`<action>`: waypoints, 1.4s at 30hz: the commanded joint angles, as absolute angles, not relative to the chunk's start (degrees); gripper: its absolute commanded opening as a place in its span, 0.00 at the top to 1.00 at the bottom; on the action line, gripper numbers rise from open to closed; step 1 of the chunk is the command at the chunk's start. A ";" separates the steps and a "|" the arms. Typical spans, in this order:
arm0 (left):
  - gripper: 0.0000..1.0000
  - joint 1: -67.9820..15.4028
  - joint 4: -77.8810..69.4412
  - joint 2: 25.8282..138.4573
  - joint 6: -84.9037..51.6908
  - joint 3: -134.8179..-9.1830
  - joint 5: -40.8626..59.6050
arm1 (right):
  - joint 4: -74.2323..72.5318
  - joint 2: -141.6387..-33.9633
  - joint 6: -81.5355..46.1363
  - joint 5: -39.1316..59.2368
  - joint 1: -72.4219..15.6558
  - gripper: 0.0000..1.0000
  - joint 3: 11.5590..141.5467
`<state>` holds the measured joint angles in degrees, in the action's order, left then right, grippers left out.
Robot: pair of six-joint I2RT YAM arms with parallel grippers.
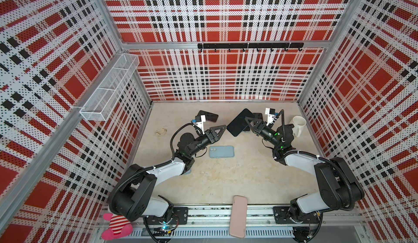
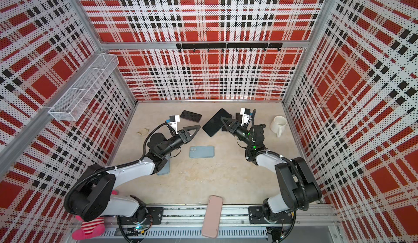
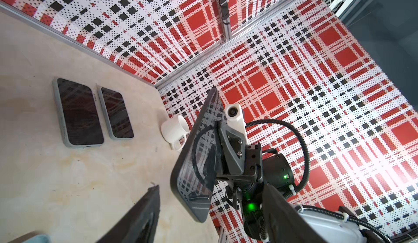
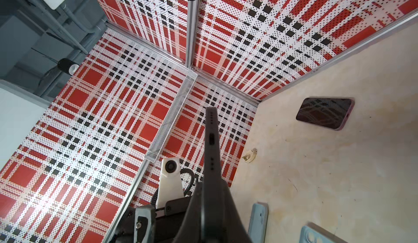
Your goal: Put the phone into the phone case
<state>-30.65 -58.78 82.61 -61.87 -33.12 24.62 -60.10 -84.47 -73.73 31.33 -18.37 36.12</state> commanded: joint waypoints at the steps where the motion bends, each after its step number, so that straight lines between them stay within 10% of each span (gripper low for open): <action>1: 0.30 -32.62 -65.48 85.62 -64.11 -33.85 23.62 | -66.71 -81.76 -76.66 29.61 -18.99 1.00 35.72; 29: 0.97 -35.59 -76.88 96.31 -72.62 -38.81 25.13 | -70.22 -83.78 -77.97 31.75 -21.62 1.00 33.37; 38: 1.00 -32.08 -69.38 95.02 -70.35 -38.89 30.45 | -48.50 -75.74 -66.61 34.43 -16.26 0.08 32.36; 42: 1.00 -29.24 -61.27 96.73 -67.75 -42.21 39.32 | -24.79 -68.95 -54.17 38.01 -10.48 0.00 34.37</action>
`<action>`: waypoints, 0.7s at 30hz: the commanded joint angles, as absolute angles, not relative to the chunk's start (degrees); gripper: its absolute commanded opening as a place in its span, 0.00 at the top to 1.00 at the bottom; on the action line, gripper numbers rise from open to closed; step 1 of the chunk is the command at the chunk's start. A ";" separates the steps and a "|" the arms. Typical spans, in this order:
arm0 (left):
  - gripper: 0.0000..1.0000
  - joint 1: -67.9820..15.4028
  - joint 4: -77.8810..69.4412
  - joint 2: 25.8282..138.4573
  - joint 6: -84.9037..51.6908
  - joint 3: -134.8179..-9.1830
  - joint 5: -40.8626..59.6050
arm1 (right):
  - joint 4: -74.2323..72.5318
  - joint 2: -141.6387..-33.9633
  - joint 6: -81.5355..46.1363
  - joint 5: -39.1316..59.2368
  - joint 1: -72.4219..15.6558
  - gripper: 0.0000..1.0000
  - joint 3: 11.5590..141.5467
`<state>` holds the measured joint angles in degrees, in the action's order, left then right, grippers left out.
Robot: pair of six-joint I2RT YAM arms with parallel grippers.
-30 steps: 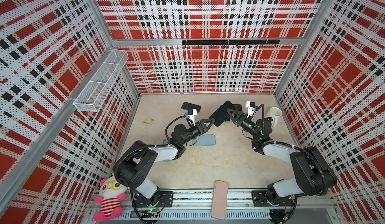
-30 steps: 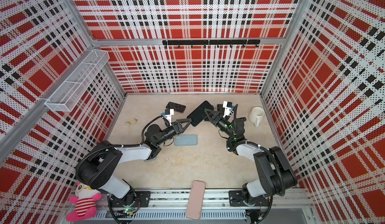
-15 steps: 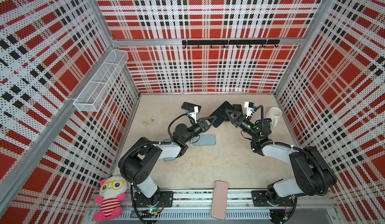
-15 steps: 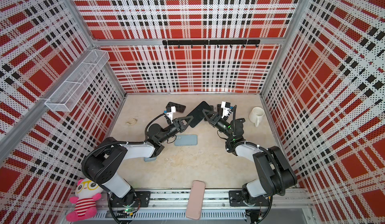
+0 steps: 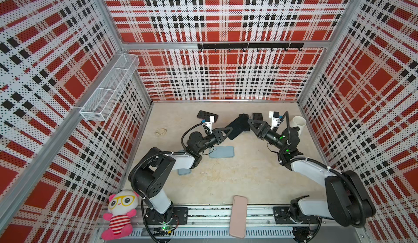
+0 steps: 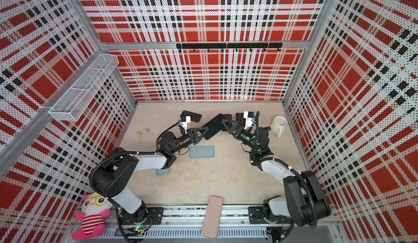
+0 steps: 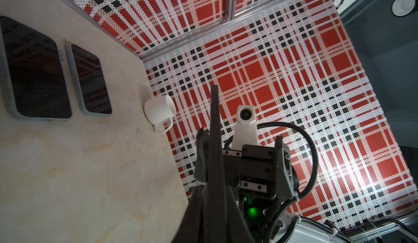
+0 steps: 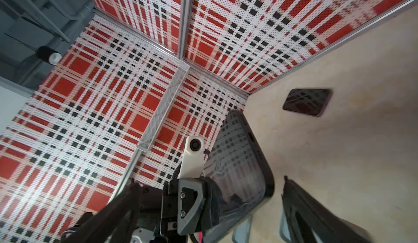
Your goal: Put the phone into the phone case
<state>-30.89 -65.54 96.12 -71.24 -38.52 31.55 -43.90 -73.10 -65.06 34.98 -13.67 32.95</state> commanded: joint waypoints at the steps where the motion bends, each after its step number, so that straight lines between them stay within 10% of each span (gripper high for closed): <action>1: 1.00 -28.58 -58.54 97.26 -66.50 -43.47 41.78 | -18.29 -67.94 -50.92 39.16 -9.11 0.00 35.33; 6: 1.00 -26.03 -27.25 97.76 -44.87 -54.06 49.44 | 1.10 -68.35 -35.31 51.73 -2.05 0.03 39.69; 14: 1.00 -23.84 -1.58 97.86 -24.68 -63.81 58.82 | 2.83 -75.28 -28.45 65.04 -0.12 0.41 41.97; 21: 1.00 -25.62 2.44 97.85 -21.71 -64.78 61.53 | 0.30 -78.79 -27.86 69.51 -0.19 0.32 43.14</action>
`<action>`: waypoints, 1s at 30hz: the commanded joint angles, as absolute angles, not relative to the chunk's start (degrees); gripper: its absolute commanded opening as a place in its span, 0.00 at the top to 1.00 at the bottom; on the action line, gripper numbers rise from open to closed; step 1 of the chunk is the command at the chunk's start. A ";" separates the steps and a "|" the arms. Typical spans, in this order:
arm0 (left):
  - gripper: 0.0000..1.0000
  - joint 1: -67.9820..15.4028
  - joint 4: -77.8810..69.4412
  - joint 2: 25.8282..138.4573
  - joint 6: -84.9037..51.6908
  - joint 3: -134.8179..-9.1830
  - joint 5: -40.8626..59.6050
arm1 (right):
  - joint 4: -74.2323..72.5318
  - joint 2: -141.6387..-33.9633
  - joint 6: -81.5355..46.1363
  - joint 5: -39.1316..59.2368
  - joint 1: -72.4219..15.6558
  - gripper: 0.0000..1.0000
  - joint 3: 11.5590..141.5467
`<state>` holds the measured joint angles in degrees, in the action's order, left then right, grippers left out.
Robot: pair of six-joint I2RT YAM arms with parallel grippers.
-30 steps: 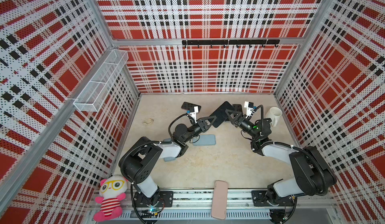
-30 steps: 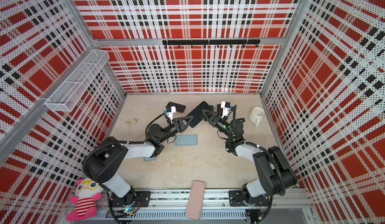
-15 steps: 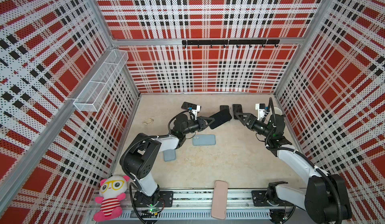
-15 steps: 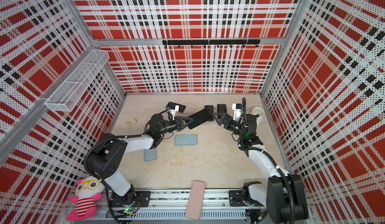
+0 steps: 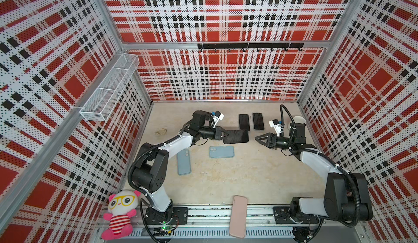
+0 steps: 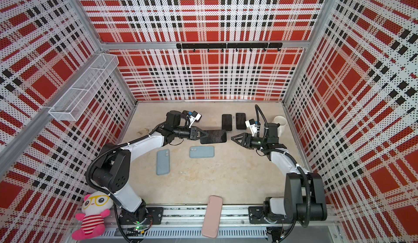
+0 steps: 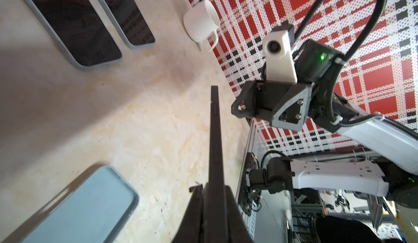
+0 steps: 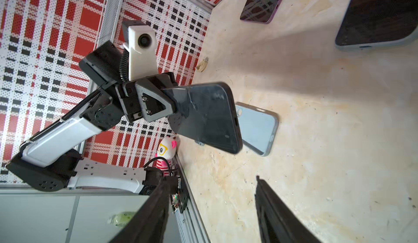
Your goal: Put the phone into the phone case
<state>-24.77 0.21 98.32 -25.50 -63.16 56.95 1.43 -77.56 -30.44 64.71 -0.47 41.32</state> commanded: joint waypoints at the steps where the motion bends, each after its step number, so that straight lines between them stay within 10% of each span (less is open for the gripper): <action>1: 1.00 -25.96 2.17 97.90 -21.71 -64.70 62.03 | 0.20 -79.53 -27.55 70.13 -0.24 0.30 43.39; 17: 1.00 -27.69 -18.64 97.56 -38.18 -60.84 64.24 | 5.40 -88.17 -20.21 73.95 -4.70 0.55 48.87; 30: 1.00 -27.80 -23.01 100.72 -40.78 -60.81 66.47 | -27.18 -86.00 -45.59 81.17 -5.52 0.66 42.51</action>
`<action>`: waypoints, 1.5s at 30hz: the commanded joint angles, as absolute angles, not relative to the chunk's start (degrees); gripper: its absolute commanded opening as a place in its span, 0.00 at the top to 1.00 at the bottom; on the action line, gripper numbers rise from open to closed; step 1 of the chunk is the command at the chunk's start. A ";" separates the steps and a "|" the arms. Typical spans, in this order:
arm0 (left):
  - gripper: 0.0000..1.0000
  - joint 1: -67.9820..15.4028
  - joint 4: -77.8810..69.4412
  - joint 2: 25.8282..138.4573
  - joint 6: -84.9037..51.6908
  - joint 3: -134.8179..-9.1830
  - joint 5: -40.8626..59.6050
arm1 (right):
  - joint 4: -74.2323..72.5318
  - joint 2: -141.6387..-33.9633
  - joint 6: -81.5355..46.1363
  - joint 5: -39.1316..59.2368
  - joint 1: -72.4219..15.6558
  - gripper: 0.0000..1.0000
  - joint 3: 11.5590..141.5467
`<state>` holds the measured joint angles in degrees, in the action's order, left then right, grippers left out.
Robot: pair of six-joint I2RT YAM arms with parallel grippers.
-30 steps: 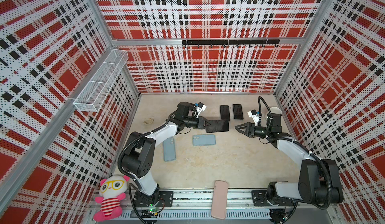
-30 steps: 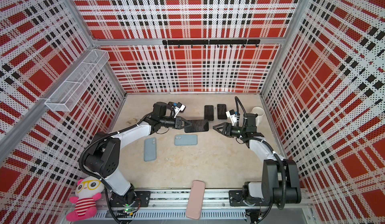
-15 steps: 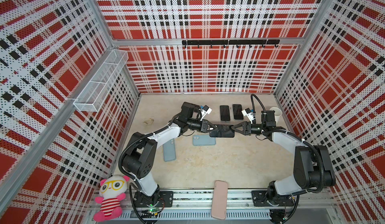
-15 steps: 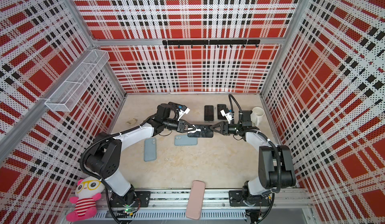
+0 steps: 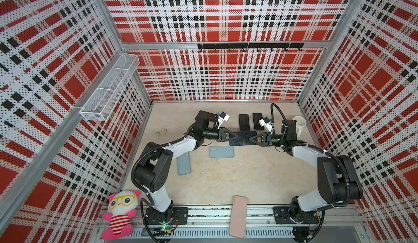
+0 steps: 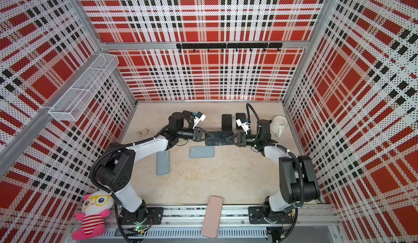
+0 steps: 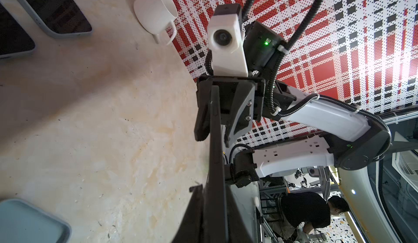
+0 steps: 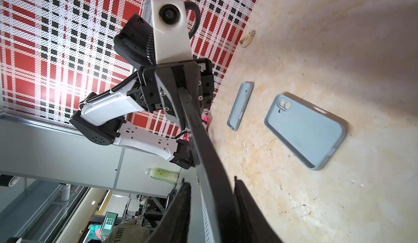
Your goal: Put the phone into the phone case
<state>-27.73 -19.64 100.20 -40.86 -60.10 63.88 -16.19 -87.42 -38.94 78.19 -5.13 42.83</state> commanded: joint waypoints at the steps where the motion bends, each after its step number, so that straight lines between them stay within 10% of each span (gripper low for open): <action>1: 1.00 -27.71 -23.02 100.85 -40.69 -60.81 66.82 | -30.27 -86.17 -47.91 81.39 -5.45 0.66 42.08; 9: 1.00 -27.09 -23.03 102.01 -40.87 -61.44 67.18 | -93.96 -97.41 -97.37 83.75 -5.60 0.86 38.93; 14: 1.00 -26.21 -22.61 102.57 -40.70 -61.67 66.41 | -94.04 -99.53 -95.75 83.95 -6.94 1.00 39.96; 24: 0.07 -18.39 13.20 98.09 -16.15 -73.10 55.52 | -92.35 -97.85 -97.70 76.35 -7.40 1.00 43.23; 31: 0.14 -7.66 11.22 88.37 -20.89 -63.88 52.38 | -25.60 -87.85 -48.45 60.01 -11.86 1.00 54.03; 45: 0.37 -10.77 6.52 88.72 -24.14 -48.51 34.99 | -31.86 -95.58 -55.39 63.78 -14.35 1.00 44.49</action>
